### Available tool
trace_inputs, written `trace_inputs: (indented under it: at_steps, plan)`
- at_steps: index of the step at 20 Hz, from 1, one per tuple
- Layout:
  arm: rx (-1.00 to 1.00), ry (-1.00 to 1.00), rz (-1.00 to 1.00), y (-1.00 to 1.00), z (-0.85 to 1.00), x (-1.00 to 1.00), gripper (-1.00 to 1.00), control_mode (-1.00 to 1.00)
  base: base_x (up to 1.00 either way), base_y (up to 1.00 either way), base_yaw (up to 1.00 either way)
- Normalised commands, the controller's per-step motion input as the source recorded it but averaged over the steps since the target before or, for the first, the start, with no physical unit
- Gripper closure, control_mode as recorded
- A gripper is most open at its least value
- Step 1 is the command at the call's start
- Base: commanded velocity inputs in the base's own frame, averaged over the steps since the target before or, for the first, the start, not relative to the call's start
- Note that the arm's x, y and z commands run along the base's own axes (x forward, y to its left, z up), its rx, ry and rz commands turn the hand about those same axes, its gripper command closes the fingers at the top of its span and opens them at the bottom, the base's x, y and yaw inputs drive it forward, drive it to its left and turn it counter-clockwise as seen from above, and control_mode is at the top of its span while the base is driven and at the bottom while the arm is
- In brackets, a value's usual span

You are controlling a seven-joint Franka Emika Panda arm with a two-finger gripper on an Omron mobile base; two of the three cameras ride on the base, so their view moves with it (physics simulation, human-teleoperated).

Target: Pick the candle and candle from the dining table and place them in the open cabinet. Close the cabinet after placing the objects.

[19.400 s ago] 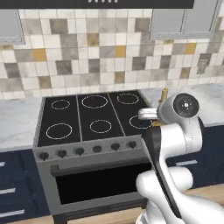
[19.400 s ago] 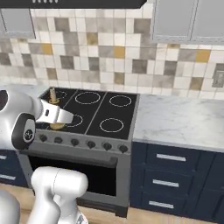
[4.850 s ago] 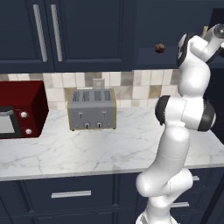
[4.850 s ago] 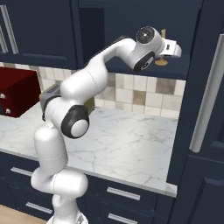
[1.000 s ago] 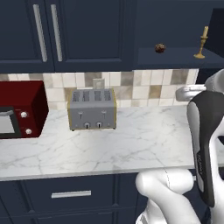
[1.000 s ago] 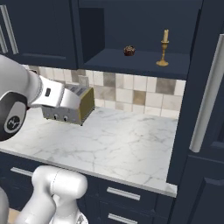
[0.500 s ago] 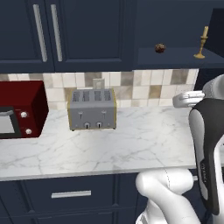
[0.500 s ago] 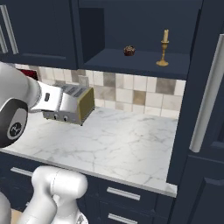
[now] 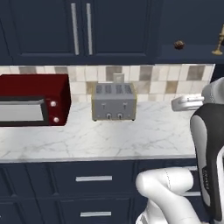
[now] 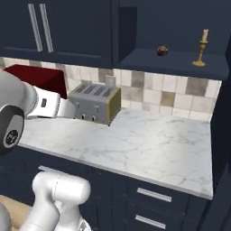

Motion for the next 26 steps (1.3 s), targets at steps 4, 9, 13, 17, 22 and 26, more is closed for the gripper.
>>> trace_inputs:
  at_steps: [4, 9, 13, 17, 22, 26]
  plan:
    - [0.0, 0.0, 0.0, 0.0, 0.0, 0.0, -1.0, 1.0, -0.34, 1.0, 0.39]
    - [0.0, 0.0, 0.0, 0.0, 0.0, 0.0, -1.0, 1.0, -0.05, 1.0, 0.47]
    - [0.0, 0.0, 0.0, 0.0, 0.0, 0.0, -1.0, 1.0, 0.16, 1.0, 0.51]
    - [0.0, 0.0, 0.0, 0.0, 0.0, 0.0, -1.0, 1.0, 0.39, 1.0, 0.48]
    - [0.0, 0.0, 0.0, 0.0, 0.0, 0.0, -1.0, 1.0, 0.55, 1.0, 0.41]
    - [0.0, 0.0, 0.0, 0.0, 0.0, 0.0, -1.0, 1.0, 0.69, 1.0, 0.36]
